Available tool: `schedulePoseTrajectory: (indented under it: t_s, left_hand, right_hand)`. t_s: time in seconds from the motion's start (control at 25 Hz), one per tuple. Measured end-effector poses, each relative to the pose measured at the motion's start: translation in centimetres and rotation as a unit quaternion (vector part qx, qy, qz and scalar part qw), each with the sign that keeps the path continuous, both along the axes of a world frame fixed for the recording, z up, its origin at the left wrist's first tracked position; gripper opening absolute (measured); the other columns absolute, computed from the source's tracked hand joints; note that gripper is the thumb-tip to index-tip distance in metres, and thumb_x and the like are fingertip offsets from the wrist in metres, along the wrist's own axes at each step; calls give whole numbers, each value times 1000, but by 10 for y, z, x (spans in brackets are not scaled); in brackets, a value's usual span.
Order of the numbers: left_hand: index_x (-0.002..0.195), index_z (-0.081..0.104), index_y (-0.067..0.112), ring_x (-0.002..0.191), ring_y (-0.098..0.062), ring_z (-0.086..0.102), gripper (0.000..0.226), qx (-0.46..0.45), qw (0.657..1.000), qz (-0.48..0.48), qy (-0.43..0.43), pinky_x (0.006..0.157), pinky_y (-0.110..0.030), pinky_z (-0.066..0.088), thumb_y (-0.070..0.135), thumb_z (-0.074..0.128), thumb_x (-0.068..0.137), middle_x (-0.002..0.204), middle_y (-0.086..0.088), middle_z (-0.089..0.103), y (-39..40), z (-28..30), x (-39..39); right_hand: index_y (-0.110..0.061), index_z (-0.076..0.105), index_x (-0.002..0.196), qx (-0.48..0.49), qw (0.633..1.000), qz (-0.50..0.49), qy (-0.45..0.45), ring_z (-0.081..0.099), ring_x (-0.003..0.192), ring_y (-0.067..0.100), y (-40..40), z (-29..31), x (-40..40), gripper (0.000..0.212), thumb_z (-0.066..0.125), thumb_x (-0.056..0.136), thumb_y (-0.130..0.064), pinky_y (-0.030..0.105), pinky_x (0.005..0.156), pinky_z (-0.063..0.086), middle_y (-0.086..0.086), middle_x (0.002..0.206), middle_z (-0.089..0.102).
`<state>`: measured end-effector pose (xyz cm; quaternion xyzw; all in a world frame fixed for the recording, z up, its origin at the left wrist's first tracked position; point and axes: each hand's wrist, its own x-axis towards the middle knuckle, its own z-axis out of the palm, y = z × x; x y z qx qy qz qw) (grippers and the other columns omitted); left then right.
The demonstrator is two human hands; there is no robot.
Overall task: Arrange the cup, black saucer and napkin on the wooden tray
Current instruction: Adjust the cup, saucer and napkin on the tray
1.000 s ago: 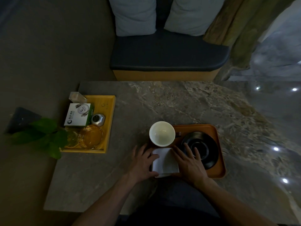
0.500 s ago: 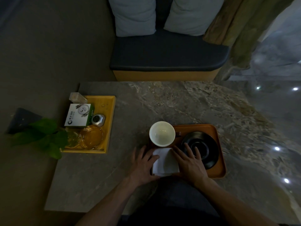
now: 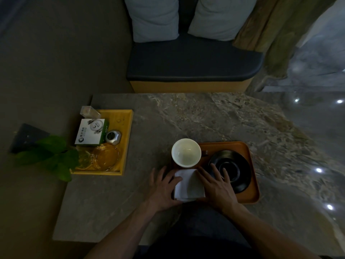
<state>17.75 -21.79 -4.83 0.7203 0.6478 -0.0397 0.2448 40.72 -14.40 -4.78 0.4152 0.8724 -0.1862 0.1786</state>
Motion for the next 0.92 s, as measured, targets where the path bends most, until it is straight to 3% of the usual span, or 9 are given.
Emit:
schedulePoseTrajectory:
  t_s: [0.4,0.52,0.6,0.68,0.76,0.88,0.92]
  left_hand:
    - [144,33,38,146,-33,14,84,2,1000,0,-1,115,-58,-2,80,45,72,158,0,27,-1,0,-1]
    - [140,43,32,140,-38,33,77,11,1000,-14,-7,111,-63,19,73,52,76,152,-6,40,-8,6,2]
    - [140,45,29,134,-38,43,77,7,1000,-16,13,105,-65,32,70,57,75,149,-8,45,-17,8,5]
    - [144,40,28,138,-36,37,81,-5,999,-19,32,105,-63,29,69,57,75,154,-7,36,-28,9,8]
    - [149,26,31,146,-32,16,81,-8,999,-13,39,112,-61,14,69,46,81,161,-2,14,-40,8,11]
    - [151,22,32,147,-31,16,79,-33,996,-16,75,112,-63,18,69,38,83,162,1,9,-57,9,15]
    - [152,11,34,149,-30,5,80,-41,996,-17,74,114,-62,8,69,35,85,163,4,-2,-62,7,15]
  right_hand:
    - [-33,-7,150,-9,1000,-1,-4,-21,143,34,0,-1,0,98,46,78,-74,63,110,-11,-5,160,-11]
    - [-32,-5,151,1,1000,4,-9,-24,141,32,-6,3,3,93,37,81,-76,62,113,-10,-5,157,-17]
    - [-29,13,152,43,999,6,8,-9,144,34,-15,9,7,84,26,83,-75,59,114,-11,-2,159,-1]
    - [-25,39,144,55,998,16,3,18,142,35,-29,17,12,75,26,84,-69,56,113,-8,3,155,30]
    - [-24,51,136,55,998,29,2,31,138,36,-40,21,19,71,31,81,-65,55,112,-4,4,146,47]
    - [-27,46,140,61,997,45,11,17,143,32,-52,18,29,70,42,80,-64,56,110,-3,0,148,41]
    - [-28,43,141,63,997,43,9,13,144,32,-54,18,32,72,47,79,-65,56,109,-4,-2,149,38]
